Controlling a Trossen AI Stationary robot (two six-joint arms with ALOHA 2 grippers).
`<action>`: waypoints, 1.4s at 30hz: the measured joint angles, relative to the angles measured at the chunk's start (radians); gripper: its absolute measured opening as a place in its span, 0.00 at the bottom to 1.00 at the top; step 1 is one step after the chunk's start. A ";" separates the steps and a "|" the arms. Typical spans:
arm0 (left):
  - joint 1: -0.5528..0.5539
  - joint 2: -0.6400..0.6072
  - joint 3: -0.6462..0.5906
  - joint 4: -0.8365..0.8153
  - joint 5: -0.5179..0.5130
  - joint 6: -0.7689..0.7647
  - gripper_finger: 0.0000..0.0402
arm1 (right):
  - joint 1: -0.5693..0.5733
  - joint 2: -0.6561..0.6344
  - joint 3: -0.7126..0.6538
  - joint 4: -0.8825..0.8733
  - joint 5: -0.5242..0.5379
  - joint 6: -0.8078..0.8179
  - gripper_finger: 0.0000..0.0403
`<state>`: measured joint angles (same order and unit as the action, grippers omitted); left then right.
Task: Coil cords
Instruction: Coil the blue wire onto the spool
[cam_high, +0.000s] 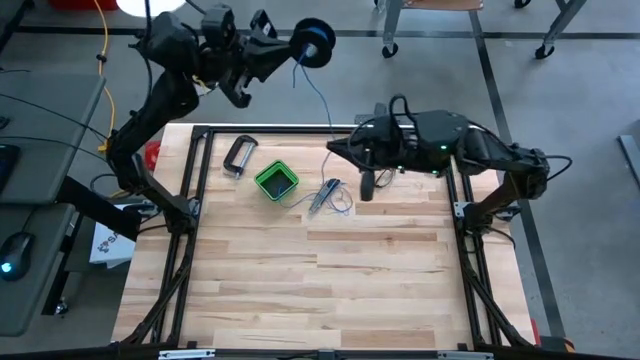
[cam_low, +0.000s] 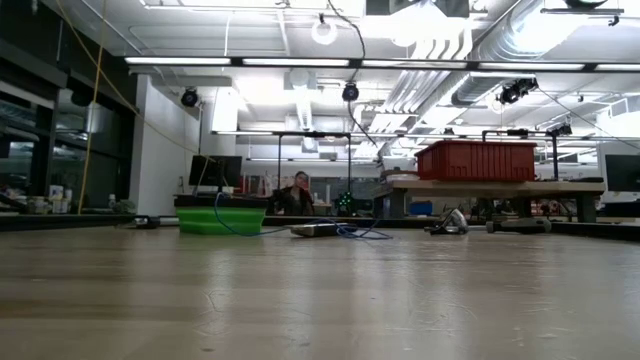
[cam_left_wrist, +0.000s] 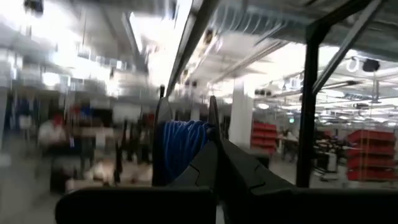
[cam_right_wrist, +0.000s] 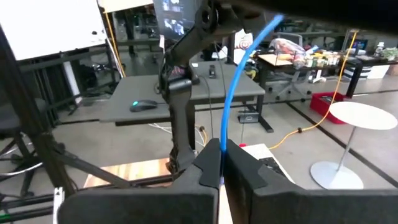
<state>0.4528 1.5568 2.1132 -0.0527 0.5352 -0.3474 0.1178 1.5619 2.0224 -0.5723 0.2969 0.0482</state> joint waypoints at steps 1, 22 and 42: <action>0.004 -0.008 0.000 -0.032 0.002 -0.022 0.00 | 0.003 -0.008 0.000 -0.006 0.002 0.000 0.00; -0.027 -0.060 0.001 -0.663 0.178 -0.330 0.00 | 0.007 -0.090 0.000 0.044 -0.071 -0.031 0.00; -0.227 0.196 0.000 0.238 0.530 -0.865 0.00 | -0.086 -0.055 0.000 0.158 -0.267 -0.021 0.00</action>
<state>0.2261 1.7533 2.1136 0.1856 1.0648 -1.2128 0.0318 1.5064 2.0224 -0.4139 0.0296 0.0267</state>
